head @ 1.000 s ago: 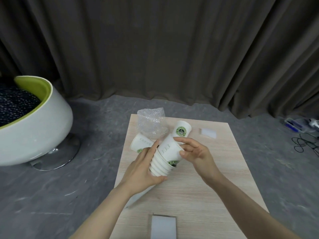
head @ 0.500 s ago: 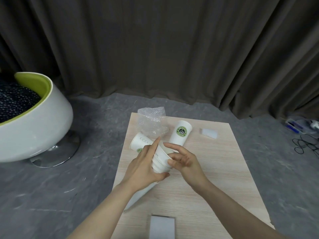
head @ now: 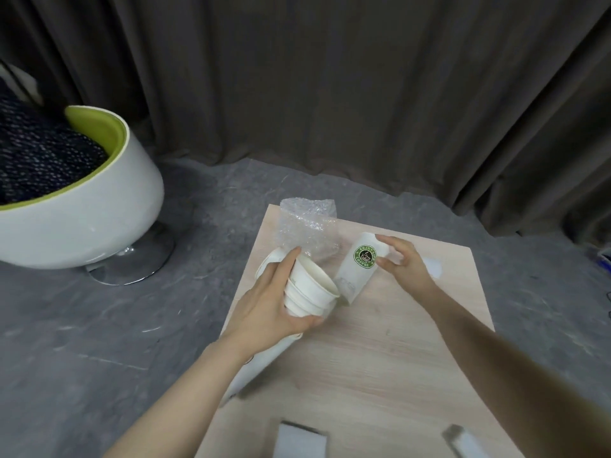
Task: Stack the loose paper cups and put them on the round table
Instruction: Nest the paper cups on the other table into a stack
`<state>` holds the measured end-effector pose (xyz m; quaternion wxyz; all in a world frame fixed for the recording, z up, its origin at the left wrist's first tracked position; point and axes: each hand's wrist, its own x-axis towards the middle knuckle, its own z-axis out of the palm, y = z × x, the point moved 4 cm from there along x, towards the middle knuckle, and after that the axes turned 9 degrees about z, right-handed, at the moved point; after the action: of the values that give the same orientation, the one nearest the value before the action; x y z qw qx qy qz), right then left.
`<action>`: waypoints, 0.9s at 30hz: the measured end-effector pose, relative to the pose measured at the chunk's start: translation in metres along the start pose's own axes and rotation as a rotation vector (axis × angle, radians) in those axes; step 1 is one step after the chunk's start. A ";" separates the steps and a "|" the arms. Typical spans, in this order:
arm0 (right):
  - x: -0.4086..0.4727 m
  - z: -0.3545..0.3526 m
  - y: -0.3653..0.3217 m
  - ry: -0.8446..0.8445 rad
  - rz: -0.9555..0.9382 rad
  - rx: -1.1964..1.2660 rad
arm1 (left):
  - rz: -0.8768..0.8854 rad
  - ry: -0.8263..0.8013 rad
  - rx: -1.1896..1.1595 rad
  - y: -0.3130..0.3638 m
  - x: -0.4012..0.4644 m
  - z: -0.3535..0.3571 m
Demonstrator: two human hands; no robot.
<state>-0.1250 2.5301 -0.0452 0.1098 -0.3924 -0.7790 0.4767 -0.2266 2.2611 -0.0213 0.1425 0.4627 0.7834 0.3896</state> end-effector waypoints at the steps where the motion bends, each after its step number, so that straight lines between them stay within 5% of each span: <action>1: 0.012 0.000 0.006 -0.021 0.017 -0.027 | -0.011 0.001 0.003 -0.002 0.000 0.000; 8: 0.067 0.014 0.030 -0.125 0.121 -0.263 | -0.103 0.057 0.006 -0.014 -0.012 -0.008; 13: 0.069 0.019 0.034 -0.027 0.133 -0.303 | -0.144 0.080 0.000 -0.018 -0.032 -0.016; 19: 0.042 0.003 0.037 -0.015 0.131 0.061 | -0.140 0.067 -0.013 -0.018 -0.042 -0.016; 27: -0.015 -0.043 0.017 0.079 0.074 0.171 | -0.120 -0.009 -0.027 -0.019 -0.046 0.000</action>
<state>-0.0834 2.5518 -0.0340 0.1558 -0.4285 -0.7156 0.5292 -0.2141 2.2177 -0.0418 0.1754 0.4147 0.8039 0.3886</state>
